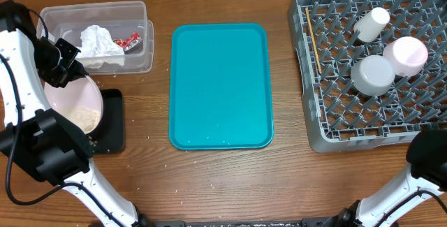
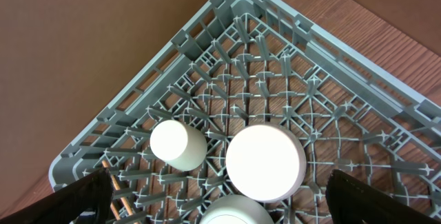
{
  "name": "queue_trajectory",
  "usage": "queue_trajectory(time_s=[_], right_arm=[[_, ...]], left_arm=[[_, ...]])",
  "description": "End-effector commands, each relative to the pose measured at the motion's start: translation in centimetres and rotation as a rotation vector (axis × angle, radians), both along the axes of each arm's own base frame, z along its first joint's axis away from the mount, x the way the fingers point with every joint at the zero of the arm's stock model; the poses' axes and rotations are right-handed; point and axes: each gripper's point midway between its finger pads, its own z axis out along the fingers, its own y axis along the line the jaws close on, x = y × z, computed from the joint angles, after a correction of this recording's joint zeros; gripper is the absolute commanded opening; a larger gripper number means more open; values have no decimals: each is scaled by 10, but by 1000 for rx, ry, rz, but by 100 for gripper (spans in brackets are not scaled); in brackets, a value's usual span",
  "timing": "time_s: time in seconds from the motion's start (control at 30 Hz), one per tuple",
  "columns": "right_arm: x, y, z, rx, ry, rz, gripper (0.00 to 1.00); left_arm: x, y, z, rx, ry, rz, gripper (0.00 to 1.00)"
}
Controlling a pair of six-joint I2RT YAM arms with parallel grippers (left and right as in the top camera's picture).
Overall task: Sort waste into correct bins and load items into the dishwasher
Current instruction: 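Tilt the plate with the left gripper to dump rice onto the black tray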
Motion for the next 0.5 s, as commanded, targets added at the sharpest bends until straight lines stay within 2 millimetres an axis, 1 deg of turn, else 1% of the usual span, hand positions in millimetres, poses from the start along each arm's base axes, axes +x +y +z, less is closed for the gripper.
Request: queue_trajectory(time_s=[0.0, 0.1, 0.23, 0.33, 0.47], right_arm=[[0, 0, 7, -2, -21, -4, 100], [0, 0, 7, -2, -20, -4, 100], [0, 0, 7, -2, -20, -4, 100], [0, 0, 7, -1, -20, -4, 100], [0, 0, 7, -1, -20, -3, 100]], left_arm=[[3, -4, 10, -43, -70, -36, 5], [6, -7, 11, -73, -98, -52, 4], [3, -4, 10, -96, -99, -39, 4], [2, -6, 13, -147, -130, -53, 4], [-1, -1, 13, -188, -149, -33, 4]])
